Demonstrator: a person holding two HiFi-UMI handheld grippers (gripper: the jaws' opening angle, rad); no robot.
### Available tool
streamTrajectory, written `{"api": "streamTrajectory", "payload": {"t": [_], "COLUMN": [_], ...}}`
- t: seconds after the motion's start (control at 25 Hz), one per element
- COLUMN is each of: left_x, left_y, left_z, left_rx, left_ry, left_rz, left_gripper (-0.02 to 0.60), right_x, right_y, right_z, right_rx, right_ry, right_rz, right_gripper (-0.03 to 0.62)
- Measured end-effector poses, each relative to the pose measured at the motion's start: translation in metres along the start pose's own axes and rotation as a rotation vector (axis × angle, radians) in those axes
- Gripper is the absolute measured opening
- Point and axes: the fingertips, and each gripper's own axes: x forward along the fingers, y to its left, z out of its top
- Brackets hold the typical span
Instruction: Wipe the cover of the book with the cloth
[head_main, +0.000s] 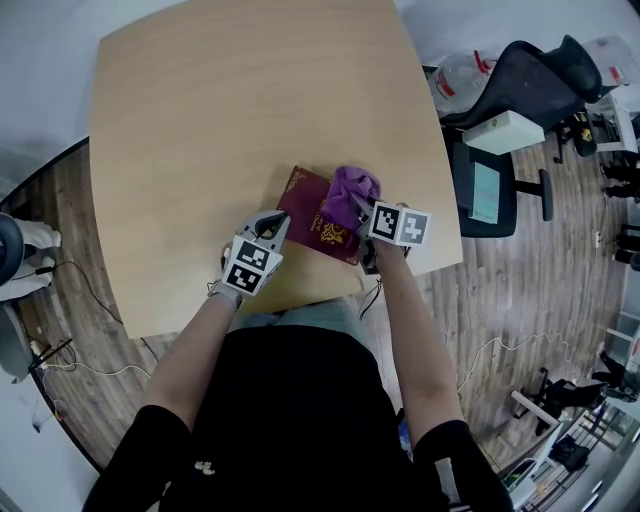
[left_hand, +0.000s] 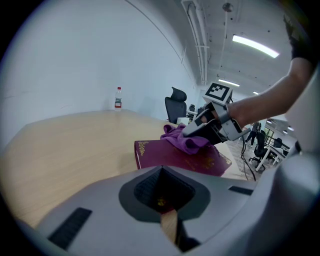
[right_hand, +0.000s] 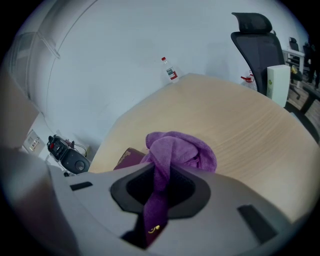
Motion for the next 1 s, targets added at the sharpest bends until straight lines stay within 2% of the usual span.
{"api": "streamTrajectory", "payload": {"t": [0.24, 0.44, 0.64, 0.84, 1.0], "left_x": [-0.001, 0.002, 0.002, 0.004, 0.000], "left_y": [0.001, 0.002, 0.001, 0.001, 0.000], "left_z": [-0.001, -0.005, -0.004, -0.012, -0.002], "left_rx": [-0.002, -0.003, -0.004, -0.014, -0.009], "left_ry": [-0.005, -0.006, -0.003, 0.003, -0.010], "left_rz": [0.004, 0.004, -0.001, 0.005, 0.007], "left_gripper": [0.018, 0.018, 0.018, 0.018, 0.018], "right_x": [0.004, 0.013, 0.015, 0.010, 0.003], "right_y": [0.005, 0.024, 0.034, 0.042, 0.050], "right_z": [-0.001, -0.007, -0.014, -0.025, -0.042], "right_rx": [-0.084, -0.128, -0.155, -0.162, -0.176], "right_ry": [0.002, 0.030, 0.018, 0.032, 0.063], "right_rz": [-0.054, -0.010, -0.020, 0.010, 0.038], "right_gripper": [0.071, 0.071, 0.071, 0.071, 0.071]}}
